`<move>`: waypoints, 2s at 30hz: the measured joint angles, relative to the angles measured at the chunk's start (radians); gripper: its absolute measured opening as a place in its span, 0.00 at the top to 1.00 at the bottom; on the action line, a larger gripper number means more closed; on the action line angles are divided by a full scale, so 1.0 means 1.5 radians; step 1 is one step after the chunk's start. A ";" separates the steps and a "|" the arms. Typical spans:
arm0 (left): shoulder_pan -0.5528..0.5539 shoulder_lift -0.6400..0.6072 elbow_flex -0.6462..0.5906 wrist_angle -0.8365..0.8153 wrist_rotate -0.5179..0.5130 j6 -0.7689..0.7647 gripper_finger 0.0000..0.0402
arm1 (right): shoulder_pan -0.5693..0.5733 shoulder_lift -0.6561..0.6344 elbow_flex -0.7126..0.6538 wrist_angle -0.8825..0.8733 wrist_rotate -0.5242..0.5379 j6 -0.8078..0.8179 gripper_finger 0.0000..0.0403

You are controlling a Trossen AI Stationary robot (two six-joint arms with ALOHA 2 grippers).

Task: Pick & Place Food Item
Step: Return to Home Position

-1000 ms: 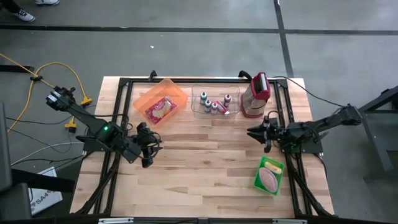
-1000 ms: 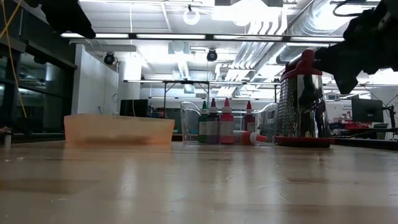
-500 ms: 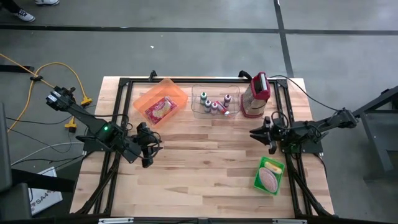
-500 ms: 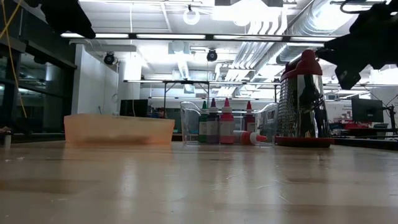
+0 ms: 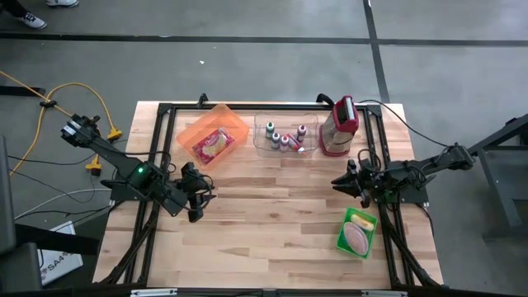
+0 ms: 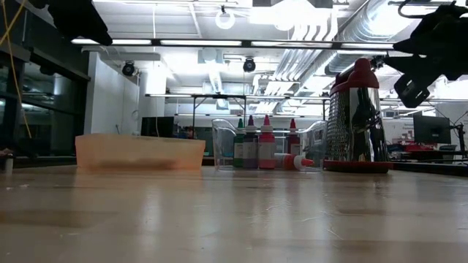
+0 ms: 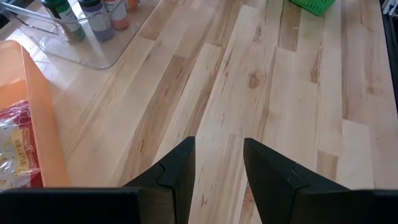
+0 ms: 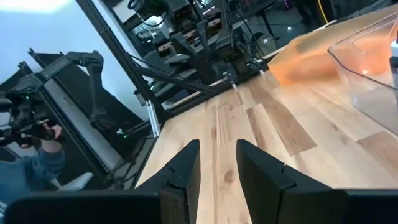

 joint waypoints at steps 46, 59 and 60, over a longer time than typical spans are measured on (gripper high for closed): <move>0.000 0.000 0.000 0.000 0.000 0.000 0.67 | 0.000 0.001 -0.001 -0.006 0.020 -0.071 0.77; 0.000 0.000 0.000 0.000 0.000 0.000 0.67 | 0.000 0.001 -0.001 -0.006 0.020 -0.073 0.77; 0.000 0.000 0.000 0.000 0.000 0.001 0.67 | 0.000 0.001 -0.001 -0.006 0.020 -0.073 0.77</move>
